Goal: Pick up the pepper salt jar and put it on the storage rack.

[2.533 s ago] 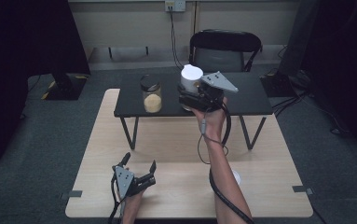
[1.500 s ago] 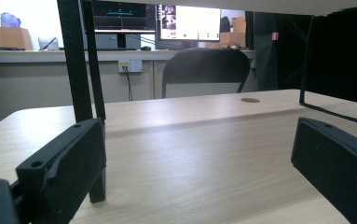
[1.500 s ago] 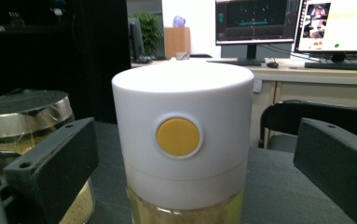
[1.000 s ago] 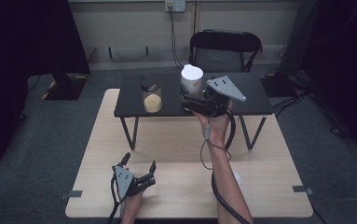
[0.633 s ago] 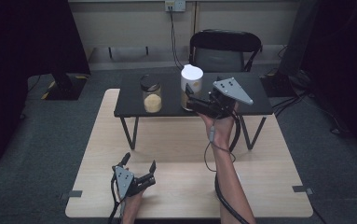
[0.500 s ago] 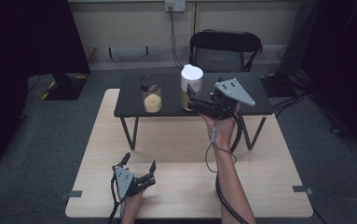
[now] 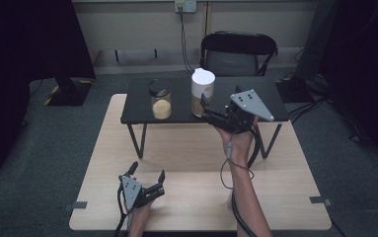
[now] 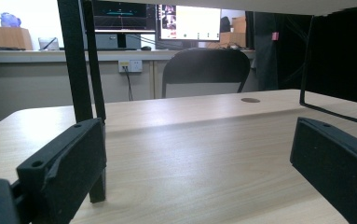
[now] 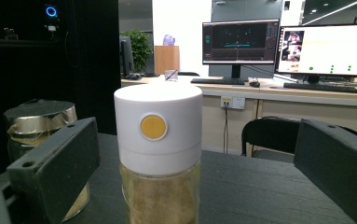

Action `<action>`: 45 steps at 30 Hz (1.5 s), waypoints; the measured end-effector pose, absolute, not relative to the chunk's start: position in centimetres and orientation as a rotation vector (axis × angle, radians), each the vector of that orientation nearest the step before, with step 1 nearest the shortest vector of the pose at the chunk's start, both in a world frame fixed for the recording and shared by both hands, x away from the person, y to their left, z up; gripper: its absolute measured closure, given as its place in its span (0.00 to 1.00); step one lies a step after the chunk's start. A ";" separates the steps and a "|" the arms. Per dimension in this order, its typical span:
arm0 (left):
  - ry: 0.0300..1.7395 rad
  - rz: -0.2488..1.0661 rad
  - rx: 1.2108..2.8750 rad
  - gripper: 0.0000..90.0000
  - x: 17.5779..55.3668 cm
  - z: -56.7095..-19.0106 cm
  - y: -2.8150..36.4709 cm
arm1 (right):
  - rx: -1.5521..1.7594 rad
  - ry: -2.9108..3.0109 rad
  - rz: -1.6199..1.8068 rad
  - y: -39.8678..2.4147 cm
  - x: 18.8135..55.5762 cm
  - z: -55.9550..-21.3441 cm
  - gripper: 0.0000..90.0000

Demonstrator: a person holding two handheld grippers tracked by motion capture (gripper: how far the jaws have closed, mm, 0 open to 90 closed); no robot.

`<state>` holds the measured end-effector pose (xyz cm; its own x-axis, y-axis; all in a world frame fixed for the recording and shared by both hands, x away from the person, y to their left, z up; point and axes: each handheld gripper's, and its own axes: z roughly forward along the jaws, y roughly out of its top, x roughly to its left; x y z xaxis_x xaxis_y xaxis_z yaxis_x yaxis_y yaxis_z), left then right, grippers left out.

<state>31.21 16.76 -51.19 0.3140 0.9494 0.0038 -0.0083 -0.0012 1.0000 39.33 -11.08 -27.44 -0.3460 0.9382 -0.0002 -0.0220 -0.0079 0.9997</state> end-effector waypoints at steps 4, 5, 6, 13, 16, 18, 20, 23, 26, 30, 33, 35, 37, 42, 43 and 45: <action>0.964 0.976 1.340 0.03 31.2 -51.2 16.8 | 0.994 1.433 1.468 -11.4 38.5 -27.5 0.00; 0.964 0.976 1.339 0.03 31.2 -51.2 16.8 | 0.992 1.430 1.463 -11.5 38.4 -27.5 0.00; 0.964 0.976 1.339 0.03 31.2 -51.2 16.8 | 0.989 1.425 1.464 -11.6 38.2 -27.6 0.00; 0.964 0.977 1.339 0.03 31.2 -51.2 16.8 | 0.988 1.426 1.460 -12.3 37.5 -27.9 0.00; 0.964 0.977 1.339 0.03 31.2 -51.2 16.8 | 0.983 1.396 1.456 -12.6 37.1 -28.1 0.00; 0.964 0.977 1.339 0.03 31.2 -51.2 16.8 | 0.969 1.390 1.448 -12.7 36.7 -28.2 0.00; 0.964 0.977 1.339 0.03 31.2 -51.2 16.8 | 0.970 1.378 1.444 -12.8 36.4 -28.2 0.00; 0.964 0.976 1.339 0.03 31.2 -51.2 16.8 | 0.975 1.376 1.442 -13.2 36.1 -28.3 0.00; 0.964 0.977 1.339 0.03 31.2 -51.2 16.8 | 0.976 1.387 1.437 -13.7 35.8 -28.5 0.00; 0.964 0.977 1.340 0.03 31.2 -51.2 16.8 | 0.972 1.379 1.443 -14.1 35.3 -28.8 0.00; 0.964 0.977 1.339 0.03 31.2 -51.2 16.8 | 0.973 1.370 1.446 -14.4 35.0 -28.8 0.00; 0.965 0.976 1.339 0.03 31.2 -51.2 16.8 | 0.975 1.362 1.454 -14.7 34.8 -28.8 0.00; 0.965 0.977 1.339 0.03 31.2 -51.2 16.8 | 0.972 1.359 1.453 -14.9 34.6 -28.9 0.00; 0.965 0.977 1.339 0.03 31.2 -51.2 16.8 | 0.980 1.342 1.449 -15.5 34.1 -29.0 0.00; 0.965 0.976 1.339 0.03 31.2 -51.2 16.8 | 0.978 1.342 1.448 -15.6 34.1 -29.0 0.00; 0.964 0.977 1.339 0.03 31.2 -51.2 16.8 | 0.983 1.348 1.427 -15.7 34.0 -29.0 0.00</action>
<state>31.21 16.76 -51.19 0.3135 0.9496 0.0038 -0.0084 -0.0012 1.0000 34.02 -15.70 -28.95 -0.2671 0.9629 -0.0371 -0.0919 0.0129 0.9957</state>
